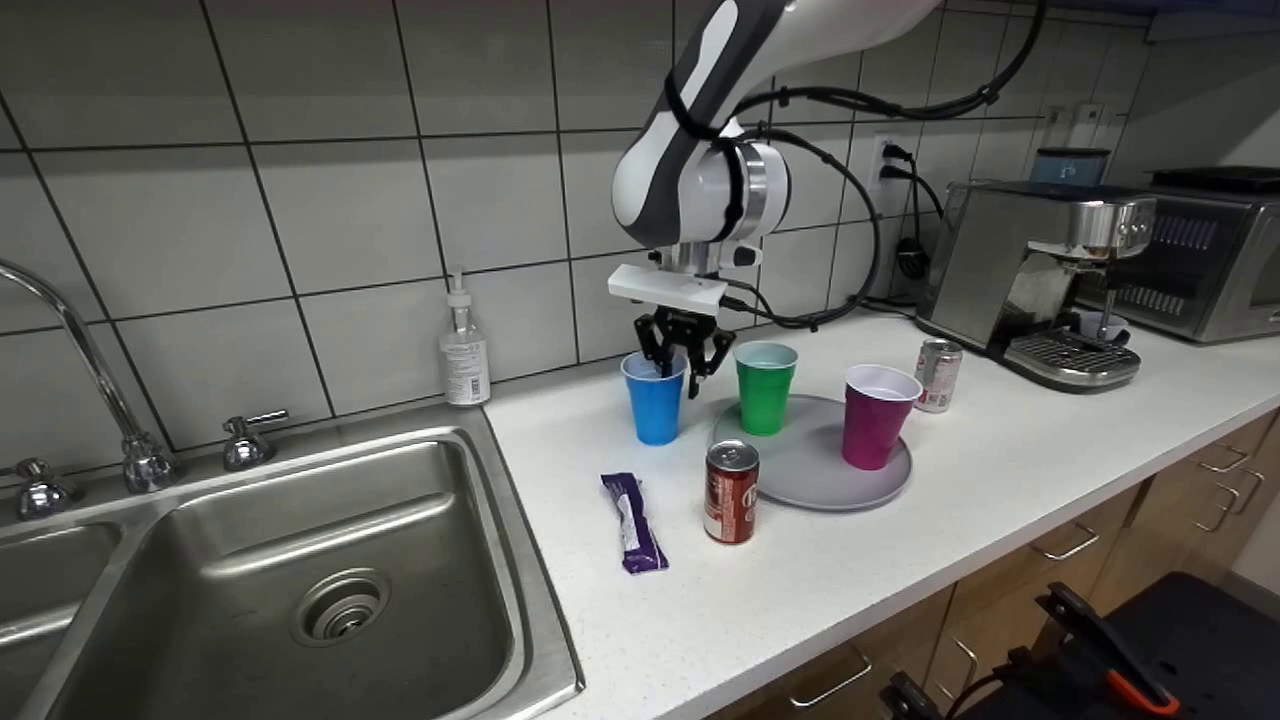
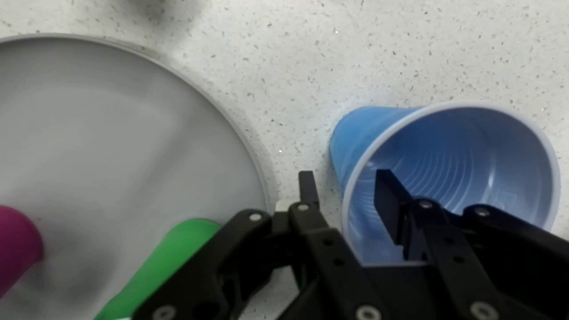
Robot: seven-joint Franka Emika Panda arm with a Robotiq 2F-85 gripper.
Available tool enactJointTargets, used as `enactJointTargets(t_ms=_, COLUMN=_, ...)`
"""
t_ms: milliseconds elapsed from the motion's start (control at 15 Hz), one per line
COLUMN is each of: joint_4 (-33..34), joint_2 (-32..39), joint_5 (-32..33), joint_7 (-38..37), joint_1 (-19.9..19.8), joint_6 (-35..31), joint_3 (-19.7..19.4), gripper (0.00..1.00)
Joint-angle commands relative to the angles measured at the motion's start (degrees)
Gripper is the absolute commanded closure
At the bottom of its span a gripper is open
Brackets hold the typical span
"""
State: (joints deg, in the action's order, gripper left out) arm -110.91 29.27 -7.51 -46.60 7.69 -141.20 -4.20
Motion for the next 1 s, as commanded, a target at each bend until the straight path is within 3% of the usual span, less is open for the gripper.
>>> enactJointTargets(t_ms=0, joint_4=1.79, joint_2=0.68, joint_5=-0.52, joint_7=-1.17, joint_1=0.09, joint_6=2.08, joint_3=0.38, gripper=0.90)
enactJointTargets(t_ms=133, joint_4=1.75, joint_2=0.78, joint_5=-0.55, joint_7=-0.96, joint_1=0.08, joint_6=2.08, joint_3=0.47, gripper=1.00)
enactJointTargets(t_ms=933, joint_4=-3.05, joint_2=-5.41, joint_5=-2.44, joint_7=4.34, joint_1=-1.46, joint_6=0.88, joint_3=2.25, gripper=0.99)
